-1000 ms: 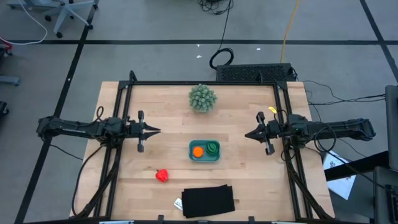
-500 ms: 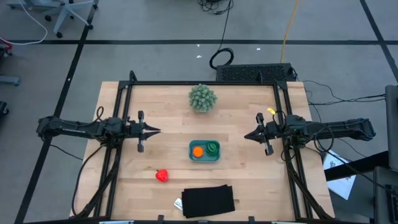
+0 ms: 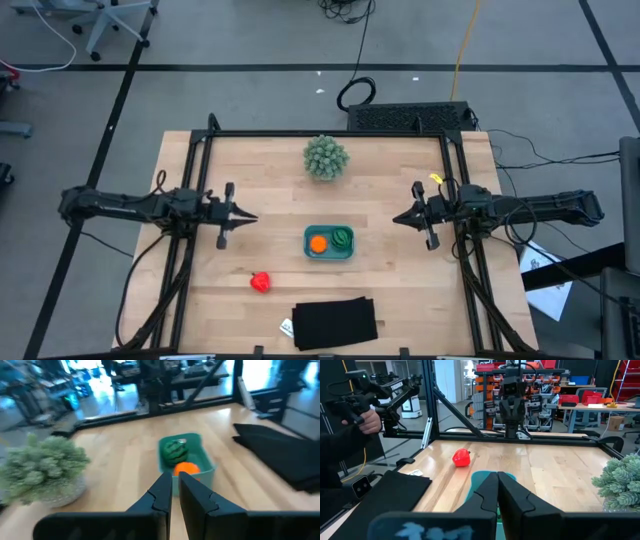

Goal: Pick and placing Produce into tupperware
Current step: Put the apple toy into the bin

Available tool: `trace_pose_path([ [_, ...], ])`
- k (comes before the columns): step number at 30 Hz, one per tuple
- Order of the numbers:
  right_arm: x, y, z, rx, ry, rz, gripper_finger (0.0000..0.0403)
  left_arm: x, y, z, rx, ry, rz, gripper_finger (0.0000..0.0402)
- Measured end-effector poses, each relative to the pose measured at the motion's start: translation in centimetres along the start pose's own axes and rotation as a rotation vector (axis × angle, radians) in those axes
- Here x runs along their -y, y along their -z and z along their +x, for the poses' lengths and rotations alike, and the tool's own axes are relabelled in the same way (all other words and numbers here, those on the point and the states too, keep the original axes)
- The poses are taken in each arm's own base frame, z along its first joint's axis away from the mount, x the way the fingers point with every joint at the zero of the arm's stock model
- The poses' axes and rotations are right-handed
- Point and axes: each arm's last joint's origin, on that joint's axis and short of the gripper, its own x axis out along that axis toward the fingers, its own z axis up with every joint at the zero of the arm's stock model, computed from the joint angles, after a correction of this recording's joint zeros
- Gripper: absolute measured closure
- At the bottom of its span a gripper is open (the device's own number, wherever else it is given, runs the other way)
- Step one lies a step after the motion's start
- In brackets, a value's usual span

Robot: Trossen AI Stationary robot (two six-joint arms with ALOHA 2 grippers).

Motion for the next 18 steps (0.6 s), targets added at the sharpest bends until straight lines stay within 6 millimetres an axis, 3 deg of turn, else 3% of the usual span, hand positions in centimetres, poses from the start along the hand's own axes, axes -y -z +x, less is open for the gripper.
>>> trace_pose_path([
  [8, 0.0, 0.0, 0.0, 0.000, 0.000, 0.000, 0.0403, 0.4, -1.7, 0.7, -0.100, 0.106, -0.006, 0.0364],
  [18, 0.0, 0.1, 0.0, -0.010, 0.000, 0.002, 0.0403, 0.7, -5.5, 2.0, -0.139, 0.187, 0.007, 0.0364],
])
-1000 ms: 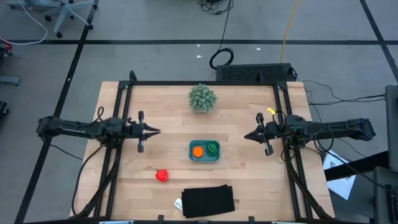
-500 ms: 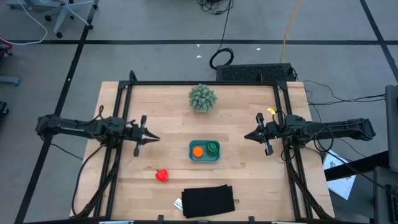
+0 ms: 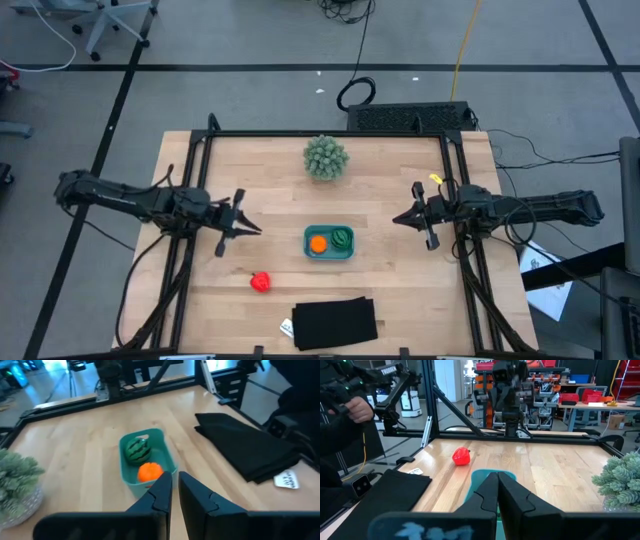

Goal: Pick and placing Produce into tupperware
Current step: Put the apple toy into the bin

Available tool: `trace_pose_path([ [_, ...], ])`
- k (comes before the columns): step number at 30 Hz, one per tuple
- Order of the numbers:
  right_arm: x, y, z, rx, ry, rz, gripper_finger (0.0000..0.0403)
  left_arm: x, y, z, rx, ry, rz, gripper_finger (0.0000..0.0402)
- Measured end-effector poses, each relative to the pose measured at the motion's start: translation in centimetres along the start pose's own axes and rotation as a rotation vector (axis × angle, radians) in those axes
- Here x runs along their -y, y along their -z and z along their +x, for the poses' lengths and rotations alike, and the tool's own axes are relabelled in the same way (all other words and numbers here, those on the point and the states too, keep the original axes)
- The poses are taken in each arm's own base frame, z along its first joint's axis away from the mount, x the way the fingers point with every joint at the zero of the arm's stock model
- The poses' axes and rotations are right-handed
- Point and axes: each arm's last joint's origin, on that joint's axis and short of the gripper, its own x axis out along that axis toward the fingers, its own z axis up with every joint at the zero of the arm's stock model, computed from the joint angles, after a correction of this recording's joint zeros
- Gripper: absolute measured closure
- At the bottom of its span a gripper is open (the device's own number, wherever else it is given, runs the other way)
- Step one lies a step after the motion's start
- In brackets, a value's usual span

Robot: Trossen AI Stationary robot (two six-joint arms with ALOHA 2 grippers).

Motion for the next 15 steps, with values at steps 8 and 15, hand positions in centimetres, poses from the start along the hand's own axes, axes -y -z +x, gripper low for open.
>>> trace_pose_path([
  [8, 0.0, 0.2, 0.0, -0.019, 0.001, 0.007, 0.0403, 0.4, -3.1, 0.8, -0.024, 0.055, -0.012, 0.0342],
  [15, 0.0, 0.2, 0.0, -0.019, 0.001, 0.011, 0.0403, 0.7, -4.1, 1.7, -0.051, 0.078, 0.013, 0.0251],
])
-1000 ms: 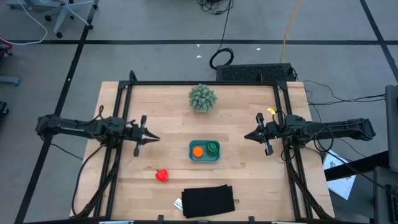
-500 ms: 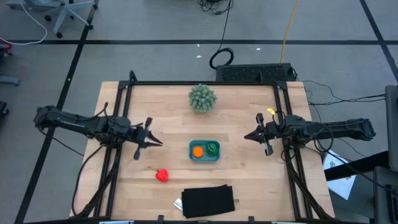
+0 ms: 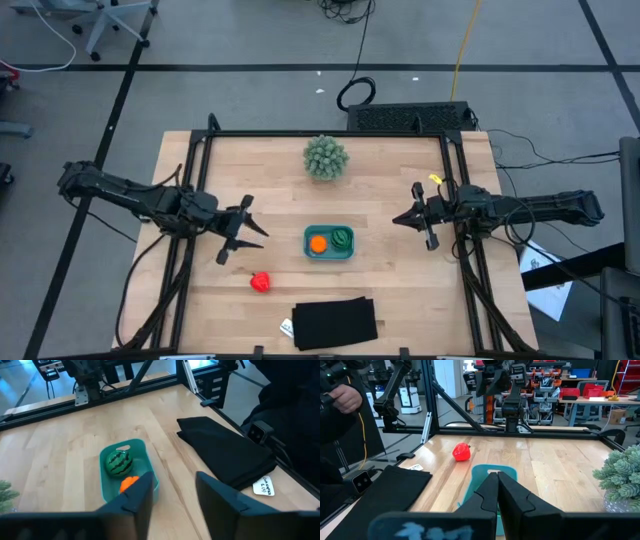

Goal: Pick and placing Produce into tupperware
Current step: Put the apple toy into the bin

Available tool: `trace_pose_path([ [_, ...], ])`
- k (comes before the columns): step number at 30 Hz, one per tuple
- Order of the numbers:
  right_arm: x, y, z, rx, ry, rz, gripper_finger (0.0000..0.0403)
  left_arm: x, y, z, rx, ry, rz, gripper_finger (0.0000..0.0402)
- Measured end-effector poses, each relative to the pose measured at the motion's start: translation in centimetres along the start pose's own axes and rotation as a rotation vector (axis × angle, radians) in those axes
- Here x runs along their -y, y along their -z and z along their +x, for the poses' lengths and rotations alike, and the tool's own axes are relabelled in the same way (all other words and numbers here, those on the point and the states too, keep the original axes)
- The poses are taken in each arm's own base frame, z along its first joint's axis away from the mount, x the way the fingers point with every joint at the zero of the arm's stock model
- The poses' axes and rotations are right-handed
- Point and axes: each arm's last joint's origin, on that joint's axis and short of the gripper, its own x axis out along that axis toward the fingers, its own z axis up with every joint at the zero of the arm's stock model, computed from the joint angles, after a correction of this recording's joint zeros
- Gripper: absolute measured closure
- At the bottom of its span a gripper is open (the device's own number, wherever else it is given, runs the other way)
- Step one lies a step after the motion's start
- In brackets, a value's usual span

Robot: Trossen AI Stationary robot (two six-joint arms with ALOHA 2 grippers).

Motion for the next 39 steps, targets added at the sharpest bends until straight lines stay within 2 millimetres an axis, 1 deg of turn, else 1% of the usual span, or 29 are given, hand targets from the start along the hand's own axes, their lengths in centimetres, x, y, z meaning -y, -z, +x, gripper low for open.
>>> trace_pose_path([
  [4, 0.0, 0.0, 0.0, 0.000, 0.000, 0.000, 0.0403, 0.0, -0.1, 0.4, 0.005, 0.002, -0.006, 0.0189],
  [7, 0.0, 0.0, 0.0, 0.000, 0.000, -0.001, 0.0403, 0.0, -0.1, 0.5, 0.005, 0.004, -0.011, 0.0153],
  [12, 0.0, 0.0, 0.0, 0.000, 0.000, 0.000, 0.0403, 0.0, -0.1, 0.4, 0.009, 0.002, -0.025, 0.0117],
  [19, 0.0, 0.0, 0.0, 0.000, 0.000, -0.003, 0.0403, 0.3, 0.3, 0.6, -0.039, 0.033, -0.154, 0.0065],
  [24, 0.0, 0.0, 0.0, -0.004, 0.000, -0.002, 0.0403, 0.8, 0.6, 1.4, -0.076, 0.045, -0.145, 0.0024],
  [27, 0.0, 0.1, 0.1, -0.006, 0.000, -0.002, 0.0403, 0.9, 0.4, 2.4, -0.054, 0.064, -0.138, 0.0010],
  [29, 0.0, 0.1, 0.1, -0.010, 0.001, -0.001, 0.0403, 1.1, 0.4, 3.0, -0.063, 0.091, -0.155, 0.0008],
  [31, 0.0, 0.1, 0.1, -0.011, 0.001, -0.001, 0.0403, 1.4, -0.1, 3.6, -0.079, 0.111, -0.166, 0.0007],
  [35, 0.0, 0.2, 0.1, -0.015, 0.001, -0.001, 0.0403, 2.4, -0.8, 4.7, -0.149, 0.140, -0.152, 0.0007],
  [39, 0.1, 0.1, 0.2, -0.009, 0.002, -0.002, 0.0403, 3.2, -1.6, 5.5, -0.269, 0.109, -0.102, 0.0007],
])
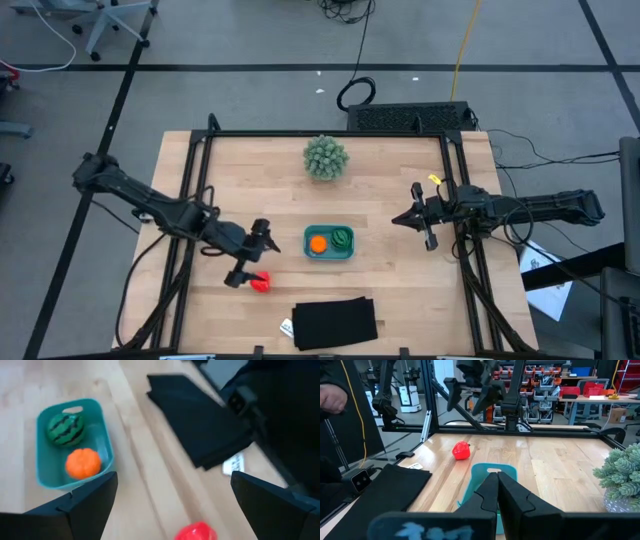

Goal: Pick and placing Produce into tupperware
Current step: Put the apple toy into the bin

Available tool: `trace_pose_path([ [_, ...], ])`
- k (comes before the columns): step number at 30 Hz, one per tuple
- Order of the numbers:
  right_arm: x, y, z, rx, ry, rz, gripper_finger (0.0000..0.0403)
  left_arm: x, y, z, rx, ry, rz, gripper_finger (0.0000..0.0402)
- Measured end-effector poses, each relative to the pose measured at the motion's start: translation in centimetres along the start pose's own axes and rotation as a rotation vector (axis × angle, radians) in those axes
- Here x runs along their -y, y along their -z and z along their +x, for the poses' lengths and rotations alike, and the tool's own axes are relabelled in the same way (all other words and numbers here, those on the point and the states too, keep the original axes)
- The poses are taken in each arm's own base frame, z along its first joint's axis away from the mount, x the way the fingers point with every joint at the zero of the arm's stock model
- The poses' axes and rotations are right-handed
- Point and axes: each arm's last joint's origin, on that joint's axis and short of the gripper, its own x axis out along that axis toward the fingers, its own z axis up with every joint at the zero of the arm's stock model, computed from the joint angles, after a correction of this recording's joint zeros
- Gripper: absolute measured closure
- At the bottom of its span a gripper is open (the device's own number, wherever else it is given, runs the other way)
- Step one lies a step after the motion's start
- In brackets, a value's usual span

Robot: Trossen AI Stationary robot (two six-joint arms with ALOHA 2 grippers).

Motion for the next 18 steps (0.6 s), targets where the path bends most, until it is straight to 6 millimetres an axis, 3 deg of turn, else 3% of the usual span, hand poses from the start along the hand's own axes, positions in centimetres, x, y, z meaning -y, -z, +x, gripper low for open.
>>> trace_pose_path([
  [7, 0.0, 0.1, 0.1, -0.007, 0.000, 0.001, 0.0403, 0.9, -1.4, 1.1, -0.173, -0.041, 0.046, 0.0007],
  [18, 0.0, 0.1, 0.1, -0.012, 0.000, 0.002, 0.0403, 2.2, 0.2, 4.4, -0.369, -0.059, 0.121, 0.0007],
])
